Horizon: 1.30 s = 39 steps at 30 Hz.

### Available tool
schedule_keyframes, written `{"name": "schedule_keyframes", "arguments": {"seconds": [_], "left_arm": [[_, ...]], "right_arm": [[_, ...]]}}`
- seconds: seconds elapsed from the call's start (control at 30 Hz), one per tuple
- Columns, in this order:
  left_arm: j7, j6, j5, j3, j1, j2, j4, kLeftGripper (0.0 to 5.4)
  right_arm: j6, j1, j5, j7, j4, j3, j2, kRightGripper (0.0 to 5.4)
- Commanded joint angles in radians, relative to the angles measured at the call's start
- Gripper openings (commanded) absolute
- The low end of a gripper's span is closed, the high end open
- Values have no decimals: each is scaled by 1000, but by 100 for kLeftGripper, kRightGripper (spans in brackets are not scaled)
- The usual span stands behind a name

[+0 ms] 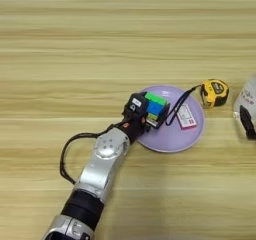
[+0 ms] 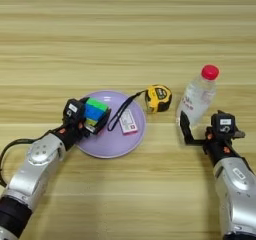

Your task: Move the objects on the table

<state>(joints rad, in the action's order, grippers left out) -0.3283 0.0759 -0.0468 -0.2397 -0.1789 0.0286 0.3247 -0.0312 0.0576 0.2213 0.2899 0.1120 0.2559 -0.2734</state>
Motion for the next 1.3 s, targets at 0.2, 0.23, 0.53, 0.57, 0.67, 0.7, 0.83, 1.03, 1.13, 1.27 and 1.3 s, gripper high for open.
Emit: {"name": "schedule_keyframes", "arguments": {"seconds": [0.2,0.23,0.53,0.57,0.67,0.7,0.83,1.03,1.13,1.27,1.3], "left_arm": [[3,-8,7,6,-12,4,-10,432],[3,-9,6,6,-11,4,-14,432],[3,-8,2,12,-6,7,-30,457],[2,-8,1,13,-6,8,-31,465],[1,-2,-3,16,-4,9,-36,488],[3,0,-4,18,-3,10,-38,494],[11,7,-10,31,-3,14,-45,530],[10,20,-25,45,1,23,-63,537],[8,25,-33,47,3,23,-73,537],[7,33,-49,52,8,25,-91,537],[9,35,-52,55,9,24,-94,537]], "right_arm": [[14,1,6,-6,-14,3,1,540],[15,2,6,-6,-16,3,1,540],[15,2,8,-4,-16,4,-1,540],[15,3,8,-4,-16,5,-1,540],[15,3,8,-3,-16,5,-1,540],[15,4,8,-3,-17,5,-1,540],[16,5,9,-2,-19,4,-1,540],[16,7,9,-1,-20,4,-1,540],[16,6,9,0,-19,4,-2,540],[19,8,10,2,-23,5,-4,540],[22,10,10,3,-27,5,-6,540]]}}
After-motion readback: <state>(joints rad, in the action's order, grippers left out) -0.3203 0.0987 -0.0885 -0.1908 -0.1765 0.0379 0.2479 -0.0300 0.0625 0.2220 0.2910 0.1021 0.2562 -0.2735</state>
